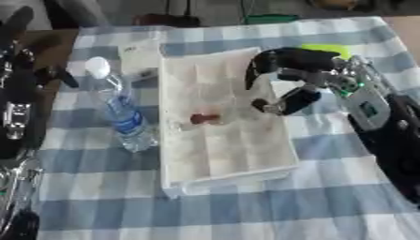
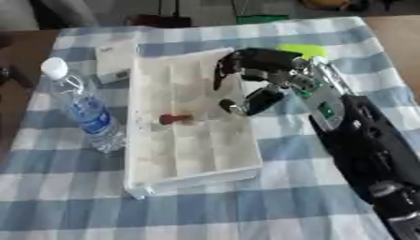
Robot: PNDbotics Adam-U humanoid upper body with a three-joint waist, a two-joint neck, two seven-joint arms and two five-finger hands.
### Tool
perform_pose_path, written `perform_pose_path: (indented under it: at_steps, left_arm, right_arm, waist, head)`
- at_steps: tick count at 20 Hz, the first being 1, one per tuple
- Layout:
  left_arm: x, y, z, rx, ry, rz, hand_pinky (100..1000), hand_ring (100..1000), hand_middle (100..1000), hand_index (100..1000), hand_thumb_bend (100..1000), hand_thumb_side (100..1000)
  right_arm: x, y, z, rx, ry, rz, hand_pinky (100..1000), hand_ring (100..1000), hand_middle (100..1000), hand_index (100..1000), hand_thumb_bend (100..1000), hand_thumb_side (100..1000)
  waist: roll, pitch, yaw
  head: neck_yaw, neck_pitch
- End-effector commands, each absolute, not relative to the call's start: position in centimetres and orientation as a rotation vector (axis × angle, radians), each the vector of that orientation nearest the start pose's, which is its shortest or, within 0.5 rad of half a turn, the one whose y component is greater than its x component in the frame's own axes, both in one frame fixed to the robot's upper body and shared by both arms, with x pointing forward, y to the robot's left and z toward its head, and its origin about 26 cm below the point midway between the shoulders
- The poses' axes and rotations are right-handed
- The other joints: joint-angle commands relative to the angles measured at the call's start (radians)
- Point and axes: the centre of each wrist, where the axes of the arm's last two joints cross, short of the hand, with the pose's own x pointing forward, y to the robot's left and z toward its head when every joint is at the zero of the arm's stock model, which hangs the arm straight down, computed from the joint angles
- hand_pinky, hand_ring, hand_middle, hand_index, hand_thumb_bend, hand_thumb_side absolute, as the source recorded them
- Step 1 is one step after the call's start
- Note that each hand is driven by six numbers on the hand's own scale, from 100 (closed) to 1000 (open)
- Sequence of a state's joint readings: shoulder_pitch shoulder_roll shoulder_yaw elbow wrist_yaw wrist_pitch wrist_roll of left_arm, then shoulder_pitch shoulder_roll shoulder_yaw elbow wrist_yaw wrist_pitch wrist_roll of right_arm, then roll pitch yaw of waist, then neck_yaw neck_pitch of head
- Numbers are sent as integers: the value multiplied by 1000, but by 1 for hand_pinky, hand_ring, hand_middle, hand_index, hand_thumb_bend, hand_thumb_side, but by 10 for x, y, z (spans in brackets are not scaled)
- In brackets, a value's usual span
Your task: Pick up objects on the table and place them in the box.
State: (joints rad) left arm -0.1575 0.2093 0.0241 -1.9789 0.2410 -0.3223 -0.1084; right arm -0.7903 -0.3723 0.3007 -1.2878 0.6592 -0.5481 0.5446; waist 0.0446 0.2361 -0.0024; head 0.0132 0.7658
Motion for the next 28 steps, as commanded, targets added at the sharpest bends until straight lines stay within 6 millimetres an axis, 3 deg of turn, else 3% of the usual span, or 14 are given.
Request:
perform_pose_path:
  at_steps: [1,11,17,28]
  left_arm:
    - [284,265,155,-186,-2466,-199,418,803,927,877,504,483]
    - [283,268,153,-159,-2458,-187,418,804,928,877,501,485]
    - [282,270,152,-141,-2451,-187,416,805,929,878,495,491]
    - [282,271,152,-131,-2446,-196,416,806,931,879,496,493]
  right_arm:
    - [424,-219,204,568,2498,-2495,925,724,692,718,194,334]
    - [389,-256,219,586,2849,-2267,897,691,682,709,144,313]
    - [364,-284,212,590,3076,-2142,861,660,670,700,100,336]
    - [338,-304,203,573,3342,-1970,823,638,661,693,100,372]
  waist:
    - [2,-23,-10]
    - [5,-29,-39]
    - [5,-31,-57]
    - [5,-34,-69]
  head:
    - [13,4]
    - [43,4]
    - [57,4]
    - [69,4]
